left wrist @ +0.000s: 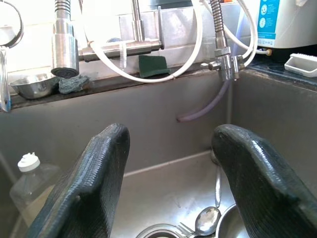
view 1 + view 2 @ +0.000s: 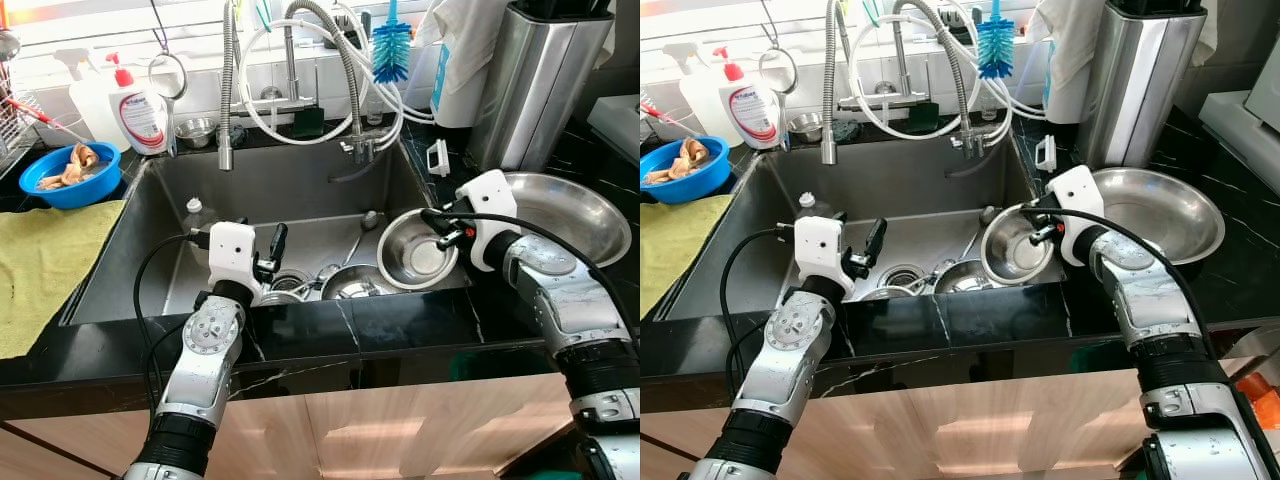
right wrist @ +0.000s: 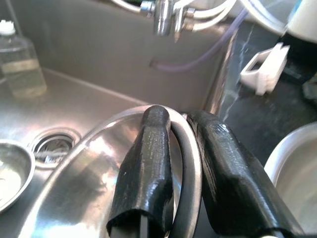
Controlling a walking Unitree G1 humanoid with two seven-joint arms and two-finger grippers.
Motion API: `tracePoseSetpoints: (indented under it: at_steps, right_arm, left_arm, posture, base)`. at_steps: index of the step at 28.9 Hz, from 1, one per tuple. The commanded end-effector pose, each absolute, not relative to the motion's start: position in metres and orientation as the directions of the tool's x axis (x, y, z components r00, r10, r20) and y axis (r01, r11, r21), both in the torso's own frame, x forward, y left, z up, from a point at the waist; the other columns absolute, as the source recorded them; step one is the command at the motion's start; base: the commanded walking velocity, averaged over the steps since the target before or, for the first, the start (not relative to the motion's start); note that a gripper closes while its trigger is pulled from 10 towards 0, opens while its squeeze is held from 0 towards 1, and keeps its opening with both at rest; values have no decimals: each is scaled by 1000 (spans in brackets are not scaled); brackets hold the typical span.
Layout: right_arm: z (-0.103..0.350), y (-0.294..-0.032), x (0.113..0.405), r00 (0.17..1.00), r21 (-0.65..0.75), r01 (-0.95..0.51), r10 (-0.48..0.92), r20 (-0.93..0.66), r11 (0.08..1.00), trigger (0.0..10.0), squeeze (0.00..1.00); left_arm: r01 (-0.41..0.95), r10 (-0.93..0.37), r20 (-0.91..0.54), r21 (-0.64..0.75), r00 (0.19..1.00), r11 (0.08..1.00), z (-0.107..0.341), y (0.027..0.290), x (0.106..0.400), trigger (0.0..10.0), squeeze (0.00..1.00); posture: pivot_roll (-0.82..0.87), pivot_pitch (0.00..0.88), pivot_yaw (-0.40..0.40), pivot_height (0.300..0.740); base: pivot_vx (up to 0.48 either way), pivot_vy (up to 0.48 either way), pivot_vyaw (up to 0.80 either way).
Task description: Kitchen organization
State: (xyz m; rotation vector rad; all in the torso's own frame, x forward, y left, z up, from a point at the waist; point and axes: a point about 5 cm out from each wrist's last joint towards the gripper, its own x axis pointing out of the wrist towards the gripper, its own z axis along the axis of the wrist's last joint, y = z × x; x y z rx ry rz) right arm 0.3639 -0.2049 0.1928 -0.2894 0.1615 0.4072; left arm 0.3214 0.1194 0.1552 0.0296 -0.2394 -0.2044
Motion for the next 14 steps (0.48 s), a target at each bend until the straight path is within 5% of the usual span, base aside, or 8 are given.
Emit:
tracePoseSetpoints:
  at_steps: [1, 6, 14]
  right_arm:
    - [209, -203, 369, 919, -263, -393, 367, -144, 881, 10000, 0]
    - [232, -190, 374, 912, -218, -403, 410, -13, 889, 10000, 0]
    - [221, -175, 376, 872, -201, -486, 486, -54, 850, 10000, 0]
  left_arm:
    - [185, -192, 252, 52, 948, 981, 158, 124, 320, 10000, 0]
    - [178, -186, 250, 53, 950, 983, 158, 126, 320, 10000, 0]
    - [173, -181, 249, 51, 952, 984, 157, 125, 320, 10000, 0]
  posture:
    - [-106, 0, 67, 740]
    - [-105, 0, 65, 740]
    - [-103, 0, 57, 740]
  base:
    - [0, 0, 0]
    - [0, 0, 0]
    - [0, 0, 0]
